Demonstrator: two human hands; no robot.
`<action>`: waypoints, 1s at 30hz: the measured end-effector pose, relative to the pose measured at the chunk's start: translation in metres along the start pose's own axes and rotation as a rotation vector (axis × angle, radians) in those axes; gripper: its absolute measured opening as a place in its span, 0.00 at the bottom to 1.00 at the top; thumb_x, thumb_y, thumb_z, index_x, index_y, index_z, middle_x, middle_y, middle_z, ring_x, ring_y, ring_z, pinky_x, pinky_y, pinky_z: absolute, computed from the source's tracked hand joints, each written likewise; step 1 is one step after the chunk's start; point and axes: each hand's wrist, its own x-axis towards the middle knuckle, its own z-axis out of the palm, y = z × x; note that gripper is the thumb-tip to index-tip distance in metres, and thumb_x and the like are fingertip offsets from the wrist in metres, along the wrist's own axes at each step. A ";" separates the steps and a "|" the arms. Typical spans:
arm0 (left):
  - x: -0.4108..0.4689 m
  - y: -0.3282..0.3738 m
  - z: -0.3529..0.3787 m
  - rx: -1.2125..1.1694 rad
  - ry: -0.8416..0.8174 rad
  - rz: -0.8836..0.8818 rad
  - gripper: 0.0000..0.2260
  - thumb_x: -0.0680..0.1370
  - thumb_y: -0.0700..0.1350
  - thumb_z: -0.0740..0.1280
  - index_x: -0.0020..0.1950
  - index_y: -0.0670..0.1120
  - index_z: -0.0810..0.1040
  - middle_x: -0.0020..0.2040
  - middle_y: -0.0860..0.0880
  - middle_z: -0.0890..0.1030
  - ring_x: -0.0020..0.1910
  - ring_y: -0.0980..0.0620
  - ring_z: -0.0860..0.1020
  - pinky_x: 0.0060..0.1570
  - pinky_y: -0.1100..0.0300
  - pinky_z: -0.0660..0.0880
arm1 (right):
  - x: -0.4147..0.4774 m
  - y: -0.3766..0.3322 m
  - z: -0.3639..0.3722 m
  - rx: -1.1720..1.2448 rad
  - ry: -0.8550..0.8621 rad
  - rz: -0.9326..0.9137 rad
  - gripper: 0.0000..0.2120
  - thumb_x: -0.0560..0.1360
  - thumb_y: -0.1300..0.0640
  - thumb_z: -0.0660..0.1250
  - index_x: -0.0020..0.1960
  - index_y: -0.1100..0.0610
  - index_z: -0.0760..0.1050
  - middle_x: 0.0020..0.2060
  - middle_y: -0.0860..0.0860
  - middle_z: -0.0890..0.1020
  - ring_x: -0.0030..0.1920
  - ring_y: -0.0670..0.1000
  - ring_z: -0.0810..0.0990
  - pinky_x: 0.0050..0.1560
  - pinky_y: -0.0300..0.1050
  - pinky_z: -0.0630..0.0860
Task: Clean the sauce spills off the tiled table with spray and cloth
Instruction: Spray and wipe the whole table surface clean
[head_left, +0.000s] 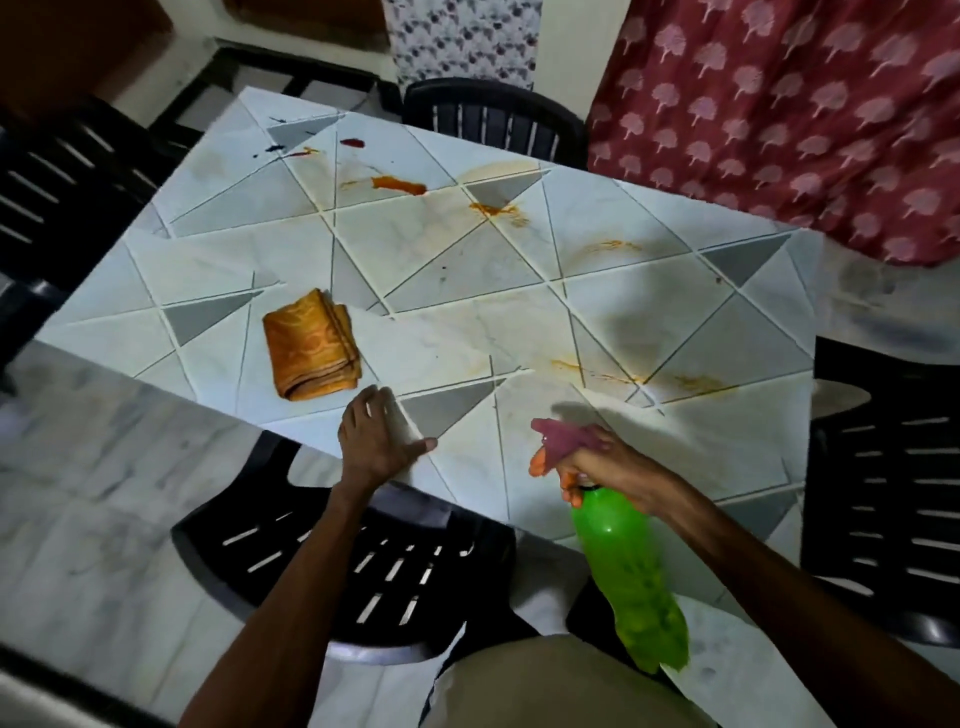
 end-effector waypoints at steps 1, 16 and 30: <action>-0.003 -0.003 -0.003 0.013 -0.005 0.004 0.55 0.57 0.81 0.59 0.71 0.43 0.70 0.71 0.41 0.69 0.69 0.39 0.69 0.64 0.43 0.69 | 0.000 0.000 0.008 -0.017 -0.012 0.007 0.15 0.77 0.63 0.62 0.61 0.58 0.80 0.34 0.54 0.82 0.27 0.52 0.73 0.27 0.42 0.74; -0.036 0.003 0.009 0.125 -0.181 0.192 0.63 0.53 0.85 0.55 0.77 0.45 0.63 0.76 0.40 0.64 0.72 0.36 0.64 0.67 0.39 0.65 | -0.048 0.077 0.001 -0.118 -0.002 0.126 0.26 0.69 0.71 0.59 0.61 0.54 0.81 0.31 0.62 0.75 0.23 0.53 0.70 0.21 0.39 0.67; -0.110 0.146 0.057 0.155 -0.253 0.408 0.63 0.50 0.82 0.62 0.77 0.47 0.60 0.76 0.43 0.64 0.73 0.39 0.64 0.69 0.43 0.65 | -0.192 0.175 -0.102 0.141 0.470 -0.008 0.21 0.82 0.65 0.60 0.39 0.50 0.85 0.28 0.61 0.75 0.19 0.51 0.71 0.19 0.37 0.68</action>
